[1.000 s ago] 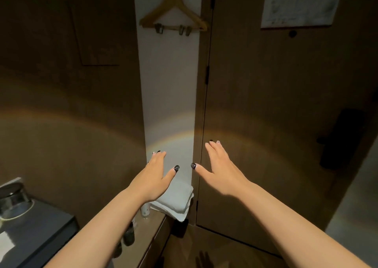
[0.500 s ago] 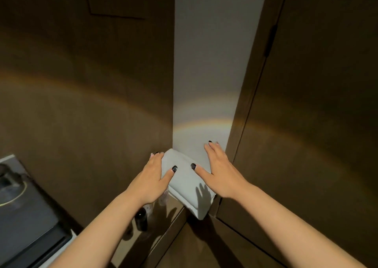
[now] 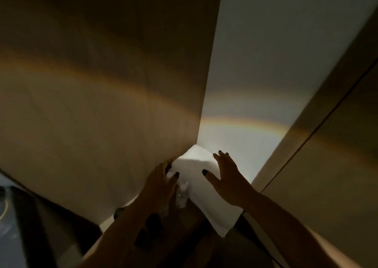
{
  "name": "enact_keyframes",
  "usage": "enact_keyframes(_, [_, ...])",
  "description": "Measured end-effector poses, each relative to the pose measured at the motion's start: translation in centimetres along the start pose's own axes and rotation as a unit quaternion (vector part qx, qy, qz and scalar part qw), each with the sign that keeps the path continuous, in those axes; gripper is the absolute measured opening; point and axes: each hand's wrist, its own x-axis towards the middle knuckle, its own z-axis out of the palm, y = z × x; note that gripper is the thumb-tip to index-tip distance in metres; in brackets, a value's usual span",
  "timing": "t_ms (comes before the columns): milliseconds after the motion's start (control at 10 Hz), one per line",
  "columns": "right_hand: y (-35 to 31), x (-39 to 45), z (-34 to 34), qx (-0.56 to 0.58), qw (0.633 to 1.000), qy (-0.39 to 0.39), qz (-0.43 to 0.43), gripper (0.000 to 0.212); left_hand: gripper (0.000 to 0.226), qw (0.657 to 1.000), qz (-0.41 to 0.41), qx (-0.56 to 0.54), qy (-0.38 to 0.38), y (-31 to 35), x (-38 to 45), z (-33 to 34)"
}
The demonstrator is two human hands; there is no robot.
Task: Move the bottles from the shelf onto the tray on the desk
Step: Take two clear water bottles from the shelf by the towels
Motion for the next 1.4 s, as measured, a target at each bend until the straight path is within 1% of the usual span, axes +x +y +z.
enact_keyframes(100, [1.3, 3.8, 1.4, 0.02, 0.999, -0.046, 0.007, 0.072, 0.057, 0.997, -0.061, -0.04, 0.002, -0.6, 2.4, 0.6])
enact_keyframes(200, [2.3, 7.3, 2.8, 0.023, 0.995, -0.098, -0.01, 0.071, 0.056, 0.994, -0.103, -0.027, 0.032, -3.6, 5.3, 2.3])
enact_keyframes(300, [4.0, 10.1, 4.9, 0.047, 0.988, -0.146, -0.022, 0.069, 0.057, 0.989, -0.125, -0.038, 0.073, -5.7, 6.4, 5.2])
enact_keyframes(400, [6.1, 12.2, 7.6, 0.069, 0.975, -0.207, -0.036, 0.068, 0.048, 0.976, -0.173, -0.076, 0.112, -7.8, 7.3, 8.1])
enact_keyframes(500, [8.1, 14.0, 10.3, 0.083, 0.966, -0.239, -0.06, 0.067, 0.052, 0.968, -0.198, -0.089, 0.129, -10.5, 7.9, 10.9])
enact_keyframes(600, [9.8, 15.4, 13.1, 0.125, 0.961, -0.235, -0.072, 0.062, 0.054, 0.952, -0.244, -0.101, 0.156, -12.8, 9.0, 12.9])
enact_keyframes(700, [11.2, 16.0, 16.2, 0.198, 0.958, -0.193, -0.082, 0.047, 0.054, 0.95, -0.24, -0.08, 0.18, -15.2, 10.2, 14.7])
enact_keyframes(800, [12.0, 16.2, 19.5, 0.256, 0.951, -0.124, -0.126, 0.054, 0.05, 0.95, -0.242, -0.06, 0.188, -18.0, 11.6, 16.4])
enact_keyframes(900, [12.3, 16.1, 22.3, 0.289, 0.942, -0.102, -0.138, 0.072, 0.052, 0.957, -0.225, -0.031, 0.179, -20.7, 12.8, 18.5])
enact_keyframes(1000, [12.5, 16.1, 24.6, 0.294, 0.941, -0.109, -0.125, 0.075, 0.055, 0.955, -0.242, -0.026, 0.17, -22.5, 13.8, 20.4])
enact_keyframes(1100, [13.1, 15.9, 25.9, 0.294, 0.94, -0.124, -0.12, 0.07, 0.05, 0.951, -0.248, 0.006, 0.184, -23.7, 14.5, 21.2])
enact_keyframes(1200, [13.6, 16.2, 26.5, 0.282, 0.941, -0.148, -0.116, 0.07, 0.041, 0.948, -0.256, 0.013, 0.191, -24.3, 14.8, 21.1])
enact_keyframes(1300, [13.5, 16.6, 26.7, 0.263, 0.939, -0.189, -0.112, 0.069, 0.04, 0.943, -0.261, 0.002, 0.207, -24.6, 14.2, 20.6])
enact_keyframes(1400, [13.0, 17.1, 27.3, 0.258, 0.933, -0.224, -0.115, 0.06, 0.04, 0.932, -0.25, -0.023, 0.261, -23.8, 13.2, 19.4])
